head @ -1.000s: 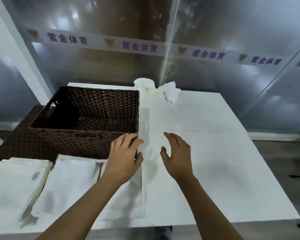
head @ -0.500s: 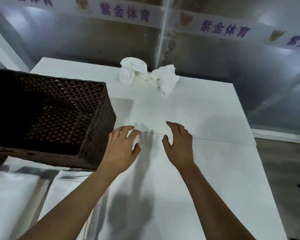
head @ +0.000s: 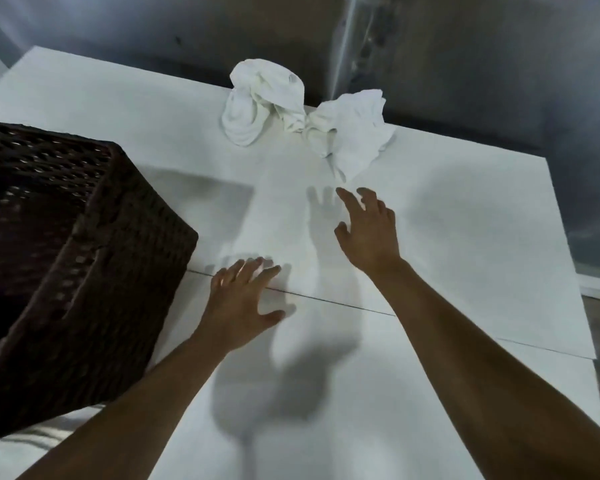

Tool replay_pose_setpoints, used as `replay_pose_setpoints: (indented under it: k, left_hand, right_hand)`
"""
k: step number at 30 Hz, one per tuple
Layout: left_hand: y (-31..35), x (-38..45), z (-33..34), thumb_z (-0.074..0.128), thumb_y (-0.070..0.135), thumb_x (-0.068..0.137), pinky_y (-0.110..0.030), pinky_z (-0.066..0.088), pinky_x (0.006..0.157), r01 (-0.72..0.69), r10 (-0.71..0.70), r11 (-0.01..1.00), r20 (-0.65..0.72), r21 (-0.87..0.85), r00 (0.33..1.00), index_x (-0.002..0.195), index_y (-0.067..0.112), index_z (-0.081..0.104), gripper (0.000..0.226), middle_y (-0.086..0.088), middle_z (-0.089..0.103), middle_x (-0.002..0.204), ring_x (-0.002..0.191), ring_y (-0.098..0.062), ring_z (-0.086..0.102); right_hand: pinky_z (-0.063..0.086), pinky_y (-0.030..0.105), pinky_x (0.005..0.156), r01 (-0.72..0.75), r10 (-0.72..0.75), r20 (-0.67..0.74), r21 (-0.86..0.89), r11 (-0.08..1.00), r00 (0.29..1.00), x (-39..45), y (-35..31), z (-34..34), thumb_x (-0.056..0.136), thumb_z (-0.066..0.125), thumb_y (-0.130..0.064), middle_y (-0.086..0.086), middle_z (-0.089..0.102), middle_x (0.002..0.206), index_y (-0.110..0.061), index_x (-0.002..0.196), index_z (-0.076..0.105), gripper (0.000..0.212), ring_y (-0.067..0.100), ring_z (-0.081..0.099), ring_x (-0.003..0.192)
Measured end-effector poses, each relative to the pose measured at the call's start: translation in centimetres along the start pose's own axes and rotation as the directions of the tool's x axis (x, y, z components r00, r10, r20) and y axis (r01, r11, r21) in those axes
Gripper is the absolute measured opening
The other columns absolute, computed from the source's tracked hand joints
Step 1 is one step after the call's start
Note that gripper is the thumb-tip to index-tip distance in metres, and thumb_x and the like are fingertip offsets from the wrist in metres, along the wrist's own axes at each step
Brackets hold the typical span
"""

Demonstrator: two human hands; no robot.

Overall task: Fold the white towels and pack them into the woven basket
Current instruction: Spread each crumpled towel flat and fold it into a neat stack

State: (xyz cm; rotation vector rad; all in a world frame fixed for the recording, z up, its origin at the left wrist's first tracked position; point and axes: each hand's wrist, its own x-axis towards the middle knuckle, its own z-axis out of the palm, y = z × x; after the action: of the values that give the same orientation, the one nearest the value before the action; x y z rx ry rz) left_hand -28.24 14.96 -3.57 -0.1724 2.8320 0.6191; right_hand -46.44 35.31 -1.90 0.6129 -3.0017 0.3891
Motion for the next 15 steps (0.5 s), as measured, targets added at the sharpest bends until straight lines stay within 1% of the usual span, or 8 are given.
replay_pose_setpoints:
  k: [2, 5, 7, 9, 10, 12, 13, 15]
  left_hand:
    - [-1.1, 0.6, 1.5, 0.045, 0.085, 0.072, -0.052, 0.016, 0.12, 0.007, -0.009, 0.998, 0.035, 0.056, 0.999, 0.152, 0.049, 0.026, 0.089, 0.008, 0.02, 0.166, 0.152, -0.026, 0.018]
    - [-2.3, 0.6, 3.3, 0.047, 0.081, 0.072, -0.056, 0.01, 0.121, -0.013, 0.009, 0.995, 0.04, 0.096, 0.999, 0.156, 0.048, 0.017, 0.095, 0.005, 0.006, 0.169, 0.154, -0.031, 0.011]
    - [-2.7, 0.6, 4.0, 0.051, 0.079, 0.074, -0.055, 0.007, 0.122, -0.022, 0.021, 0.997, 0.014, 0.079, 1.0, 0.157, 0.048, 0.013, 0.097, 0.006, 0.002, 0.169, 0.155, -0.03, 0.007]
    - [-2.9, 0.8, 4.3, 0.05, 0.08, 0.076, -0.053, 0.002, 0.123, -0.026, 0.025, 0.997, 0.015, 0.068, 1.0, 0.157, 0.05, 0.008, 0.096, 0.009, -0.005, 0.169, 0.155, -0.026, 0.0]
    - [-3.0, 0.8, 4.5, 0.048, 0.081, 0.076, -0.052, 0.0, 0.123, -0.028, 0.027, 0.998, 0.013, 0.057, 1.0, 0.156, 0.051, 0.006, 0.096, 0.011, -0.007, 0.168, 0.155, -0.024, -0.004]
    - [-3.1, 1.1, 4.6, 0.044, 0.082, 0.075, -0.051, -0.004, 0.124, -0.032, 0.032, 0.999, 0.002, 0.032, 0.999, 0.155, 0.054, 0.003, 0.094, 0.014, -0.011, 0.167, 0.154, -0.02, -0.01]
    - [-3.2, 1.2, 4.7, 0.043, 0.082, 0.075, -0.05, -0.005, 0.124, -0.031, 0.031, 0.999, 0.005, 0.027, 1.0, 0.154, 0.055, 0.001, 0.094, 0.016, -0.013, 0.167, 0.154, -0.019, -0.012]
    - [-3.4, 1.4, 4.9, 0.045, 0.082, 0.076, -0.05, -0.007, 0.124, -0.028, 0.027, 0.999, 0.019, 0.036, 0.999, 0.153, 0.057, -0.002, 0.094, 0.018, -0.017, 0.166, 0.153, -0.017, -0.016]
  right_hand:
    - [0.037, 0.045, 0.105, 0.01, -0.009, 0.019, -0.056, 0.998, 1.0, 3.6, 0.9, 1.5, 0.089, 0.062, -0.021, 0.015, 0.04, 0.153, -0.026, 0.15, 0.046, 0.063, 0.036, 0.052, 0.124]
    - [0.032, 0.046, 0.111, 0.028, -0.022, 0.047, -0.14, 0.99, 0.999, 8.2, 2.0, 3.4, 0.091, 0.062, -0.026, 0.018, 0.032, 0.159, -0.029, 0.151, 0.044, 0.063, 0.038, 0.045, 0.134]
    - [0.025, 0.051, 0.118, 0.053, -0.027, 0.127, -0.207, 0.977, 0.992, 10.9, 2.6, 4.3, 0.093, 0.062, -0.035, 0.019, 0.018, 0.166, -0.032, 0.156, 0.035, 0.069, 0.039, 0.029, 0.148]
    - [0.016, 0.055, 0.121, 0.056, 0.009, 0.244, -0.259, 0.964, 0.97, 13.0, 3.3, 4.9, 0.095, 0.058, -0.046, 0.014, 0.004, 0.169, -0.035, 0.159, 0.021, 0.075, 0.037, 0.015, 0.154]
    - [0.017, 0.056, 0.12, 0.041, 0.039, 0.3, -0.254, 0.966, 0.953, 13.8, 3.7, 5.2, 0.096, 0.056, -0.049, 0.012, 0.005, 0.169, -0.034, 0.16, 0.018, 0.076, 0.037, 0.017, 0.153]
    - [0.029, 0.054, 0.114, 0.001, 0.077, 0.379, -0.199, 0.98, 0.922, 15.0, 4.6, 5.7, 0.098, 0.053, -0.046, 0.011, 0.025, 0.163, -0.027, 0.158, 0.023, 0.069, 0.037, 0.034, 0.145]
    - [0.034, 0.051, 0.109, -0.007, 0.075, 0.379, -0.177, 0.984, 0.922, 15.2, 4.9, 5.9, 0.099, 0.051, -0.044, 0.011, 0.036, 0.156, -0.023, 0.155, 0.029, 0.064, 0.037, 0.042, 0.138]
    - [0.038, 0.048, 0.104, -0.011, 0.064, 0.343, -0.154, 0.988, 0.937, 15.2, 5.1, 6.2, 0.1, 0.051, -0.041, 0.01, 0.048, 0.146, -0.021, 0.15, 0.038, 0.056, 0.036, 0.049, 0.129]
